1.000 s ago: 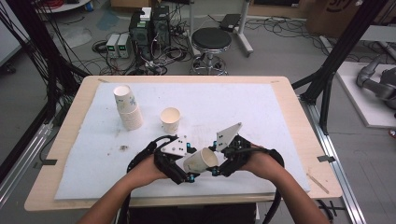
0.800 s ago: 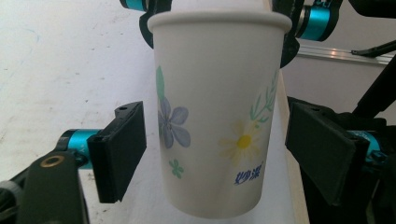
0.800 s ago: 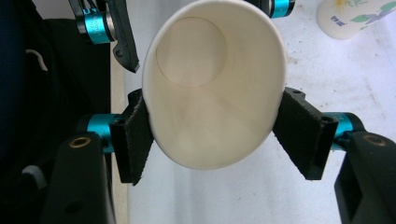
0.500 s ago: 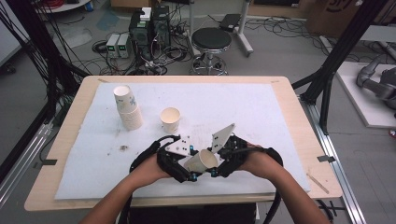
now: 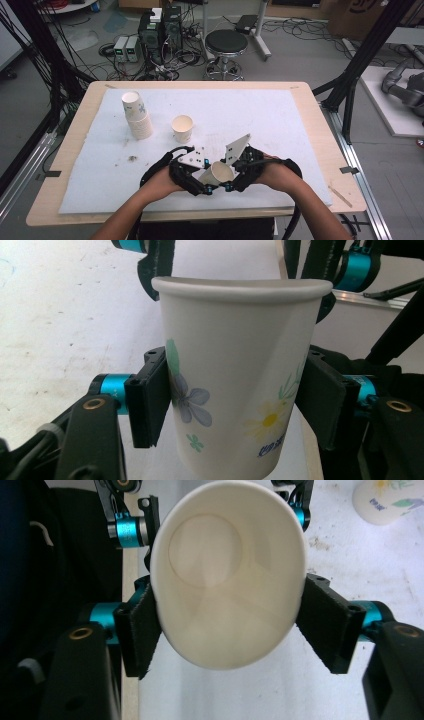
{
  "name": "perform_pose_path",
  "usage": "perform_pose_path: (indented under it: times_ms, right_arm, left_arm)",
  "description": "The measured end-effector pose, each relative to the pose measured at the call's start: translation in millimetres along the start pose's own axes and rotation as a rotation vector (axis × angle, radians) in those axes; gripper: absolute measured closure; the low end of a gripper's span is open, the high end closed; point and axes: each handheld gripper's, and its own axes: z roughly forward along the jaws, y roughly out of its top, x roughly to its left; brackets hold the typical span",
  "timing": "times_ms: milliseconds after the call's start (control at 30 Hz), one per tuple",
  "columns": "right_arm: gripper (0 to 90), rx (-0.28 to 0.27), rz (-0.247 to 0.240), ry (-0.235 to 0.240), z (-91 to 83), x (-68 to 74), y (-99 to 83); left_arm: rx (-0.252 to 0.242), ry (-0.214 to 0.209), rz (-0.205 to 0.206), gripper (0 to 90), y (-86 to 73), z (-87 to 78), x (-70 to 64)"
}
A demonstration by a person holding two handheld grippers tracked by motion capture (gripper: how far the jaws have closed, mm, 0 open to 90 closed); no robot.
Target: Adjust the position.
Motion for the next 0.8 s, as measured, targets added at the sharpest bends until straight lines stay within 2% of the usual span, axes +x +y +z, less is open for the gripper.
perform_pose_path:
  times_ms: [200, 400, 467, 600, 800]
  right_arm:
    - [21.7, -0.095, 0.082, 0.01, -2.7, -4.0, -5.5]
    - [21.6, -0.214, 0.139, 0.018, -12.1, -6.1, -14.9]
    - [21.6, -0.252, 0.158, 0.007, -15.4, -6.4, -20.3]
    - [21.6, -0.334, 0.226, -0.028, -20.2, -6.5, -36.0]
    - [21.6, -0.419, 0.317, -0.116, -23.3, -4.1, -64.6]
  left_arm:
    - [-0.041, 0.006, -0.021, 33.0, -4.9, -2.7, 1.6]
    - [-0.097, 0.027, -0.052, 32.8, -14.8, -6.3, 2.7]
    - [-0.121, 0.042, -0.062, 32.6, -18.8, -8.4, 3.0]
    - [-0.18, 0.068, -0.091, 32.4, -28.4, -12.8, 4.3]
    - [-0.26, 0.137, -0.118, 31.9, -40.4, -22.2, 6.5]
